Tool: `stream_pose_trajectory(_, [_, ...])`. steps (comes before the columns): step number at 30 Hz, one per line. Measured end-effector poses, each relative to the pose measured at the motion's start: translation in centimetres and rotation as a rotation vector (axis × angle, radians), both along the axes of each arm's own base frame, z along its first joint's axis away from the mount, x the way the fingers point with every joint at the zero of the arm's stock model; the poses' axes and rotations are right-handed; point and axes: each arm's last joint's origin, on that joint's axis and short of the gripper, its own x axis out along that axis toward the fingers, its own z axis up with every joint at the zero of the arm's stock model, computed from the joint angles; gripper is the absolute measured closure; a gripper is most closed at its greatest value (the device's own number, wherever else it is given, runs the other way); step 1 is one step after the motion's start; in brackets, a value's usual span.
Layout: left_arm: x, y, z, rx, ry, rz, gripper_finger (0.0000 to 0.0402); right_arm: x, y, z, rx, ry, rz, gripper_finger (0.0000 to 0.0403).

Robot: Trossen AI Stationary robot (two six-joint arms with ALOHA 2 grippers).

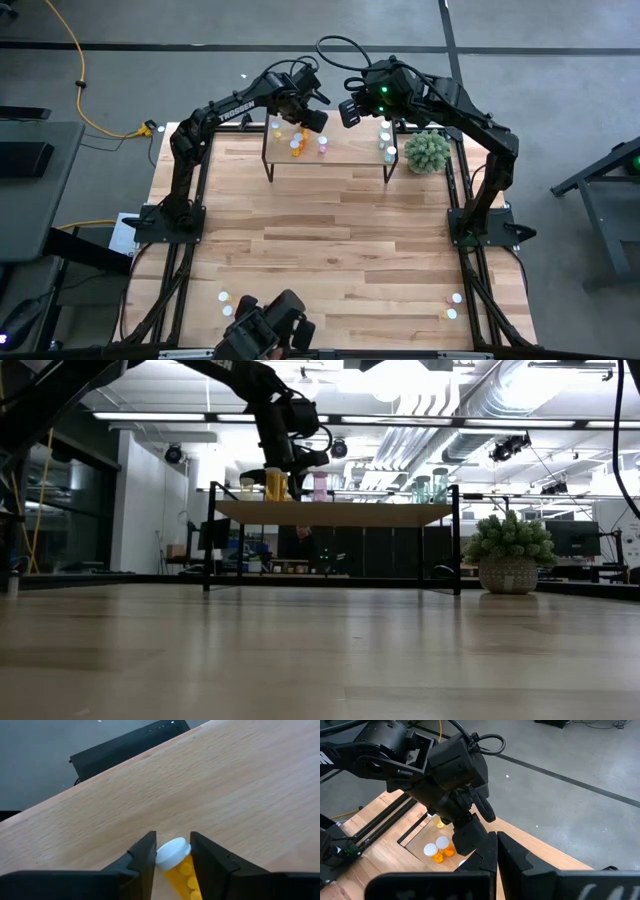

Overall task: Pick and place medicine bottles onto shelf by color
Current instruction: Adjust the orange pill bottle on the shelf

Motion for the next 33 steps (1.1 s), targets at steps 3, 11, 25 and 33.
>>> stream_pose_trajectory(3, [0.0, 0.1, 0.0, 0.006, -0.007, 0.002, 0.0298, 0.0, 0.0, 0.0, 0.000, 0.000, 0.000, 0.0402])
stream_pose_trajectory(11, [-0.7, 0.5, 0.6, 0.019, -0.018, 0.015, 0.0299, 0.0, 0.0, 0.0, 0.000, 0.000, 0.000, 0.0402])
stream_pose_trajectory(25, [-1.3, 0.8, 1.6, 0.049, -0.044, -0.026, 0.0298, 0.0, 0.0, 0.0, 0.000, 0.000, 0.000, 0.0402])
stream_pose_trajectory(33, [-1.2, 0.7, 1.6, 0.043, -0.056, -0.036, 0.0220, 0.0, 0.0, 0.0, 0.000, 0.000, 0.000, 0.0402])
